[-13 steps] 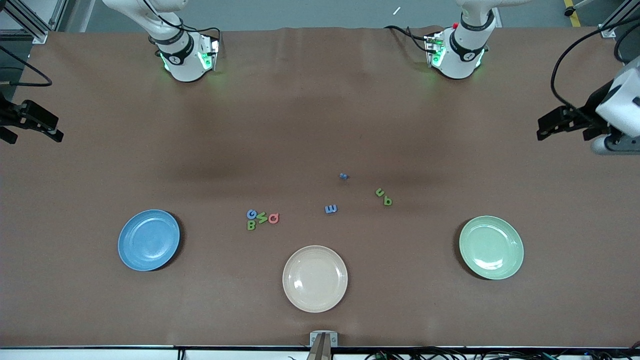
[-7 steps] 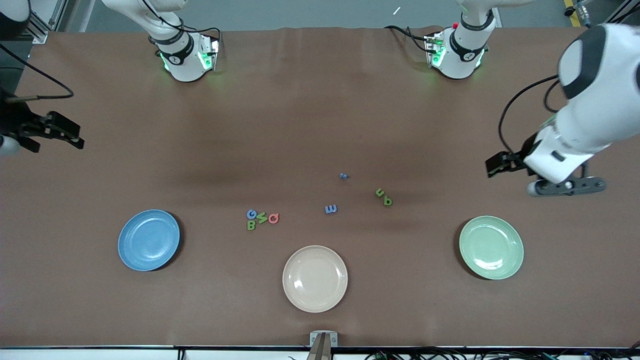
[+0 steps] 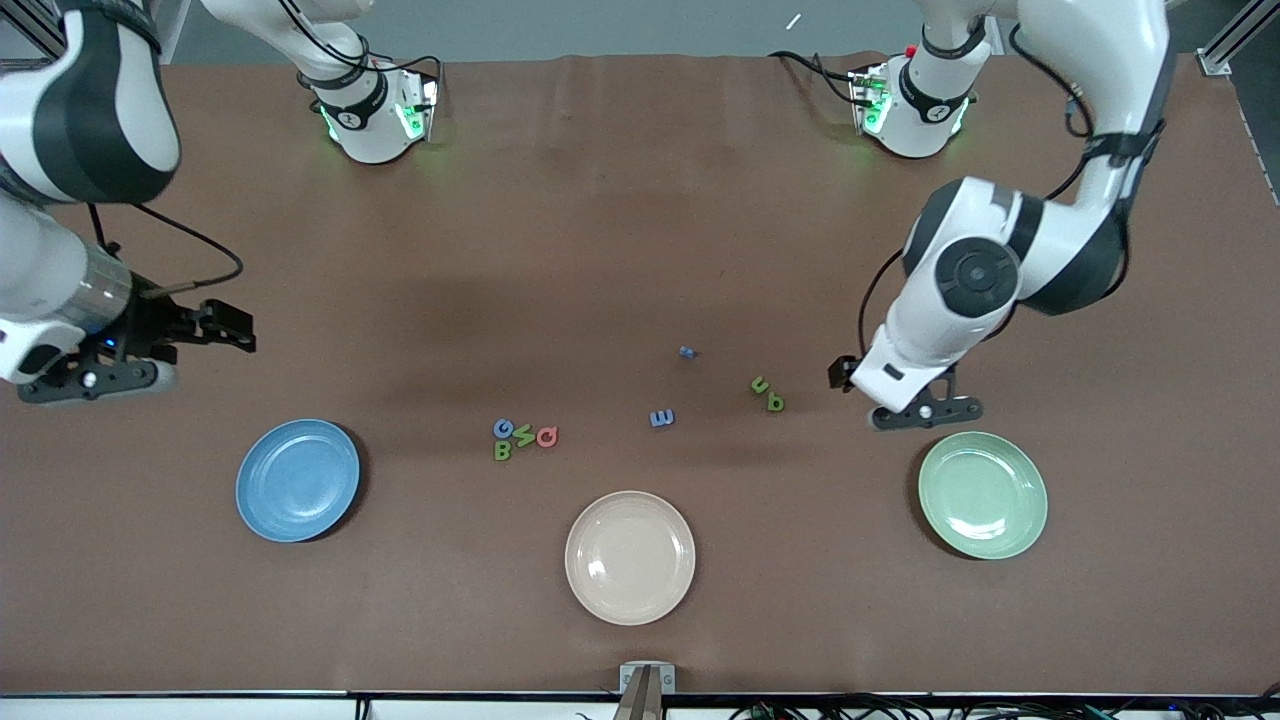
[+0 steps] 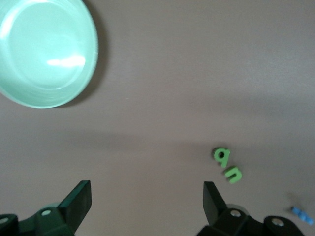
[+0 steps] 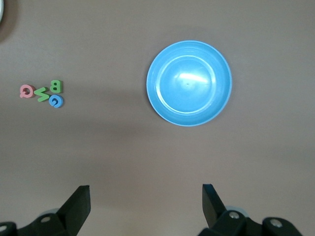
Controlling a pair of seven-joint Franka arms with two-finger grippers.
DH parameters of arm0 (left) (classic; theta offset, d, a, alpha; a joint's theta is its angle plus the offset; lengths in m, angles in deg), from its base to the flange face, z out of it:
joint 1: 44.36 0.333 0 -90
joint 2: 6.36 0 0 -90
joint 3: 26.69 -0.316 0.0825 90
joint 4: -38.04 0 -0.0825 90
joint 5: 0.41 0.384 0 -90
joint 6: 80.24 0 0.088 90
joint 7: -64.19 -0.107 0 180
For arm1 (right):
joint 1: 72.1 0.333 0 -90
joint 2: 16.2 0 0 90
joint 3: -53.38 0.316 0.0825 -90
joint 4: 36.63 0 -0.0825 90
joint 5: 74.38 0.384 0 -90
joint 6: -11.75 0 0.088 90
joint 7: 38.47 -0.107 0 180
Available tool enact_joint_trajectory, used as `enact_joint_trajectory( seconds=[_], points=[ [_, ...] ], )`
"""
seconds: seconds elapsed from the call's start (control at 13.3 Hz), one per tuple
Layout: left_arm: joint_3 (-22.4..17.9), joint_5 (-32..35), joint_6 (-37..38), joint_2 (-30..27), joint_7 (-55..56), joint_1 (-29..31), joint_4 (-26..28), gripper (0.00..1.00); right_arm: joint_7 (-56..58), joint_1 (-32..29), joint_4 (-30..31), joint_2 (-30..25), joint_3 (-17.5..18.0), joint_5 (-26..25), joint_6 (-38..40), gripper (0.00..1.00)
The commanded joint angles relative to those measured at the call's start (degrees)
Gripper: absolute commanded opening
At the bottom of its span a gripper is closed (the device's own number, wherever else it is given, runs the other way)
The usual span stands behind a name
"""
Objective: Sort uppercase to blue plate, lowercase to green plate
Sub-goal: 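Grasp the blue G with the right gripper while the left gripper grasps green q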
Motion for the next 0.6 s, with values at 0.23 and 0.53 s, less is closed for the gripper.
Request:
enact_joint_trajectory(
  seconds=[0.23, 0.53],
  points=[
    [0.03, 0.74, -8.87, 8.45, 2.04, -1.00, -0.48, 0.95, -4.86, 7.27, -0.86, 9.50, -0.24, 1.75, -8.15, 1.00],
    [0.03, 0.65, -14.06, 12.93, 3.98, -3.99, -0.48, 0.87, -5.49, 12.10, -0.78, 16.62, -0.24, 5.71, -16.14, 1.00]
  ],
)
